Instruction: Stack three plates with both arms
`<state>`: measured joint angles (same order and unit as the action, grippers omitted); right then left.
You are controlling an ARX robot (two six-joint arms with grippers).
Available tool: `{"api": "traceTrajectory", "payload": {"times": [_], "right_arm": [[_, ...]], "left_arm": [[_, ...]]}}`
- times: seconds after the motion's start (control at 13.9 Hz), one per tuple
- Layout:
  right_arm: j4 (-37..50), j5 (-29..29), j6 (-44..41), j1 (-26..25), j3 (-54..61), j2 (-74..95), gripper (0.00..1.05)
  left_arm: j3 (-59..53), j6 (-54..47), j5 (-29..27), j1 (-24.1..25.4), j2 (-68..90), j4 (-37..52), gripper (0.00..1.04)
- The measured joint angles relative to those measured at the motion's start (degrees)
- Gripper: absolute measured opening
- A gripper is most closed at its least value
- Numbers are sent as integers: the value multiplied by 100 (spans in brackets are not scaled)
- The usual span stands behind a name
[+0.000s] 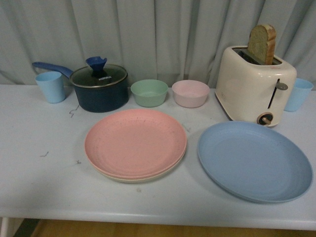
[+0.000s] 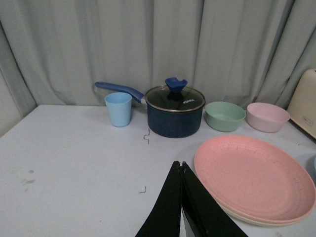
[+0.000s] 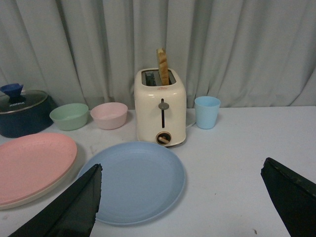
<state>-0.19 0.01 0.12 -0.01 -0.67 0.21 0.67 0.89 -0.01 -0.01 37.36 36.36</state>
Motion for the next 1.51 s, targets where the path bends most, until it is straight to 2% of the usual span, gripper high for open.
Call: {"api": "traceTrajectory", "payload": {"times": [0.14,1.0,1.36,1.51], "right_arm": [[0,2,0,0,0,0,98],[0,0,0,0,0,0,98],[0,0,0,0,0,0,98],[0,-2,-2,0,0,0,98]], "left_arm": [[0,-2,0,0,-560,-518,2],[-2,-2,0,0,-1436,-1327,2],[-4,-2,0,0,-2472,-2358,2],[26,-4,-13,0,-3694,-3606,2]]}}
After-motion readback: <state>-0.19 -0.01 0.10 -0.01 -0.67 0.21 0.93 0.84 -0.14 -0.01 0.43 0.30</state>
